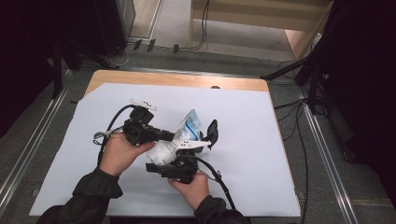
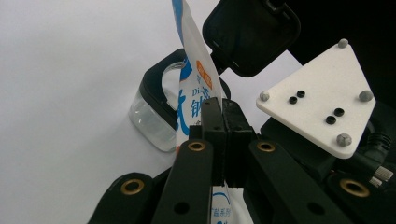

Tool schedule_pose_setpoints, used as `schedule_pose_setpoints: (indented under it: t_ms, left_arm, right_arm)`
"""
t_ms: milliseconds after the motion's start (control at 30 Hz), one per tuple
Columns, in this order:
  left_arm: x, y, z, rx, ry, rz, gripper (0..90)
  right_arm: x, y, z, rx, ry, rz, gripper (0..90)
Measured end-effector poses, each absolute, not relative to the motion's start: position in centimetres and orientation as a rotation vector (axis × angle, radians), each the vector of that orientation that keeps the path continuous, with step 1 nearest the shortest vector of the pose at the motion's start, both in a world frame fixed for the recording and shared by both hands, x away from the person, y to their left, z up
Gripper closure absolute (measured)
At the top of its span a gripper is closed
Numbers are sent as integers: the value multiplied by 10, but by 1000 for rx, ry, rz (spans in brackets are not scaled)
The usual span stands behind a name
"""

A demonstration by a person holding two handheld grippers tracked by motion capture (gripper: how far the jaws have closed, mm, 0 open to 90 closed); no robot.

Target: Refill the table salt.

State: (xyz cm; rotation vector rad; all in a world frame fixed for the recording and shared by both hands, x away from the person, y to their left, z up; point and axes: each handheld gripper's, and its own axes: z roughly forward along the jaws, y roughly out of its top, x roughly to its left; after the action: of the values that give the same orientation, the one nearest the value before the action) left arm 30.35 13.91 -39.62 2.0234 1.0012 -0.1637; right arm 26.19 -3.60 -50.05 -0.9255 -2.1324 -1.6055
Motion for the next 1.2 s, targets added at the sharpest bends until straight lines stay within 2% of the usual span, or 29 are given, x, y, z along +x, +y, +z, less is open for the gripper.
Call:
schedule_pose_setpoints:
  t_ms: [400,833,1200]
  left_arm:
    - [304,139,-395,2020,999,-156,900]
    - [303,138,-395,2018,1009,-157,900]
    - [303,139,-394,2014,1011,-154,900]
  right_arm:
    - [262,-36,-500,-927,-2138,-1611,553]
    - [258,-33,-499,-914,-2232,-1601,509]
    - [258,-34,-498,-911,-2197,-1604,545]
